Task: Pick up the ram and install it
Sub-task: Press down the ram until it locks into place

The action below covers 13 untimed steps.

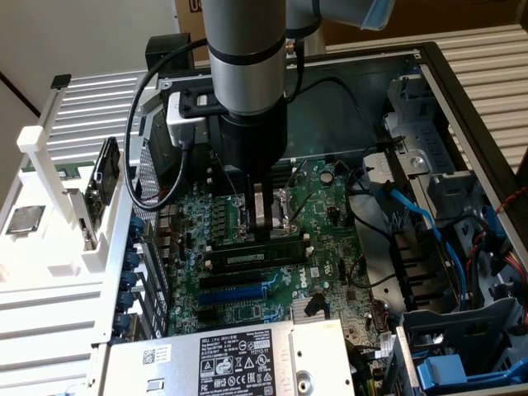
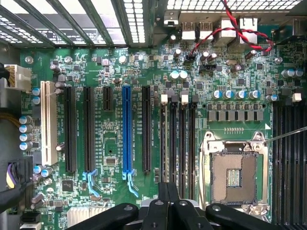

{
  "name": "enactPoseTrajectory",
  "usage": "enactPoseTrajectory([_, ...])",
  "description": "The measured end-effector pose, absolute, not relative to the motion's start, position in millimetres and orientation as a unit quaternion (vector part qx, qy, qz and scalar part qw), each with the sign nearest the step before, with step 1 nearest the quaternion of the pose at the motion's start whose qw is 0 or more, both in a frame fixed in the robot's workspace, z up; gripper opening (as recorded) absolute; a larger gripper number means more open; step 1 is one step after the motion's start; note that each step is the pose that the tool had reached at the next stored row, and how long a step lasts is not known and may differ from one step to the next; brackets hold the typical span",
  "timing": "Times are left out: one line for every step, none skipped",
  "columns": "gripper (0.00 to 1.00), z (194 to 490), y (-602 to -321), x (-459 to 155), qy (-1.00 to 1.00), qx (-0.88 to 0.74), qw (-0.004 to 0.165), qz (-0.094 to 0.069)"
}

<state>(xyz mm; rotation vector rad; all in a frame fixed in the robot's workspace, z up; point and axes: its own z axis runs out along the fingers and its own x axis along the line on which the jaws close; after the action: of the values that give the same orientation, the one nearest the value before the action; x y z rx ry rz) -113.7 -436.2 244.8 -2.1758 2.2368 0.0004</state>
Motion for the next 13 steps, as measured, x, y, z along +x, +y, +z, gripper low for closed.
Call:
enactPoseTrajectory([0.11, 244.5, -436.1, -114.3, 0.717, -0.697, 0.011, 0.000])
enactPoseTrajectory([0.11, 244.4, -436.1, -114.5, 0.717, -0.697, 0.011, 0.000])
enactPoseTrajectory([0.11, 244.4, -436.2, -114.5, 0.717, -0.697, 0.011, 0.000])
enactPoseTrajectory([0.11, 244.4, -436.2, -114.5, 0.717, -0.697, 0.010, 0.000])
enactPoseTrajectory([0.11, 244.3, -436.2, -114.5, 0.717, -0.697, 0.011, 0.000])
enactPoseTrajectory([0.11, 244.2, -436.2, -114.6, 0.717, -0.697, 0.011, 0.000])
enactPoseTrajectory([0.11, 243.9, -436.1, -114.6, 0.717, -0.697, 0.011, 0.000])
enactPoseTrajectory([0.11, 243.5, -435.9, -114.6, 0.717, -0.697, 0.011, 0.000])
enactPoseTrajectory([0.11, 243.0, -435.4, -114.6, 0.717, -0.697, 0.011, 0.000])
enactPoseTrajectory([0.11, 242.3, -434.4, -114.7, 0.717, -0.697, 0.011, 0.000])
enactPoseTrajectory([0.11, 241.2, -432.6, -114.6, 0.717, -0.697, 0.010, 0.000])
enactPoseTrajectory([0.11, 240.5, -432.3, -114.5, 0.717, -0.697, 0.010, 0.000])
enactPoseTrajectory([0.11, 240.5, -432.4, -114.5, 0.717, -0.697, 0.010, 0.000])
